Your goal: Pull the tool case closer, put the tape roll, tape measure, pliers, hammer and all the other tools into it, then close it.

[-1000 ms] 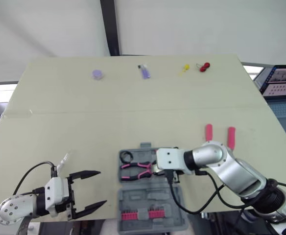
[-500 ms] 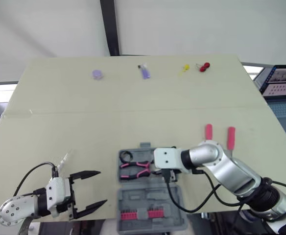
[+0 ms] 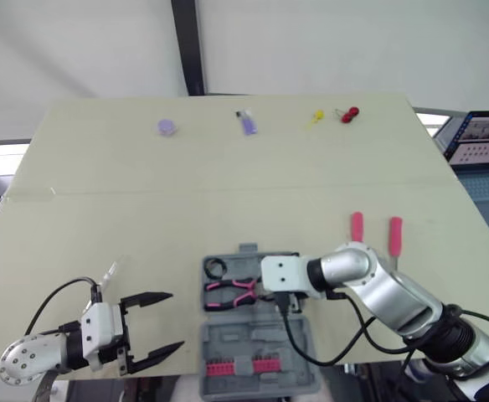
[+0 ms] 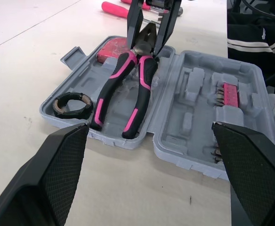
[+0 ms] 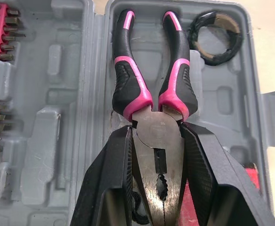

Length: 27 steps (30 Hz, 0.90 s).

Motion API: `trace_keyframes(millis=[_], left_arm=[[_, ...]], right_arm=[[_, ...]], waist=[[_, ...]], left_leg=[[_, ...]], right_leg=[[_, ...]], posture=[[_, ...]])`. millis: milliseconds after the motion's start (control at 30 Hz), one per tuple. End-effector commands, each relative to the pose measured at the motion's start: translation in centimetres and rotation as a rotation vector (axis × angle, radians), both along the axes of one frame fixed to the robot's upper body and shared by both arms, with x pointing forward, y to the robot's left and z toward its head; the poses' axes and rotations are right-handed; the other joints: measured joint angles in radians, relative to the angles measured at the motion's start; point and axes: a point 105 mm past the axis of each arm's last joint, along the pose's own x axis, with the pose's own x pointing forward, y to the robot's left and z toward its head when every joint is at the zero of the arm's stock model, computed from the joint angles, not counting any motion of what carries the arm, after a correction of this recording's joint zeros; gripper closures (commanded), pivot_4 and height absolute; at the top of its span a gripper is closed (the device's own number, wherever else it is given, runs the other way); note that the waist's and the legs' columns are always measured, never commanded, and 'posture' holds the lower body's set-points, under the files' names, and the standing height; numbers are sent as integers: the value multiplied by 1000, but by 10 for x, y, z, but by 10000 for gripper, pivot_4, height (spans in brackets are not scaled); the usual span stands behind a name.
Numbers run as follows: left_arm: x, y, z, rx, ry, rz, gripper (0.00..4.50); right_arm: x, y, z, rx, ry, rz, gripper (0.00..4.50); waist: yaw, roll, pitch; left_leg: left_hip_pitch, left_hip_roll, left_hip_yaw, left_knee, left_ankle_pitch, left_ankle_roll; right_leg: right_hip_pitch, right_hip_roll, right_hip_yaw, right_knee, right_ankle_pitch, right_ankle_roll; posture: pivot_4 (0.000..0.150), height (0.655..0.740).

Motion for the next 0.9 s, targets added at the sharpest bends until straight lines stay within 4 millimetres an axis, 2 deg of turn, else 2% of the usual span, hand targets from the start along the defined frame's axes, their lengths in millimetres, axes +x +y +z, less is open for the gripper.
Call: trace_keyframes(millis=[33,900], left_arm=[[0,-1,1,13,-9,-6,0],[5,-3,-2,20,-14,-14,0]], right_arm=[[-2,5,5,20,-31,29,34989],[0,-2,-12,-17,-14,6,34989]], waist=[[0,0,0],[0,0,-1]], left_leg=[[0,0,0,0,0,0],[0,0,0,0,0,0]], right_leg=[[0,0,0,0,0,0],[0,0,0,0,0,0]], posture=[[1500,7400],[1500,7400]])
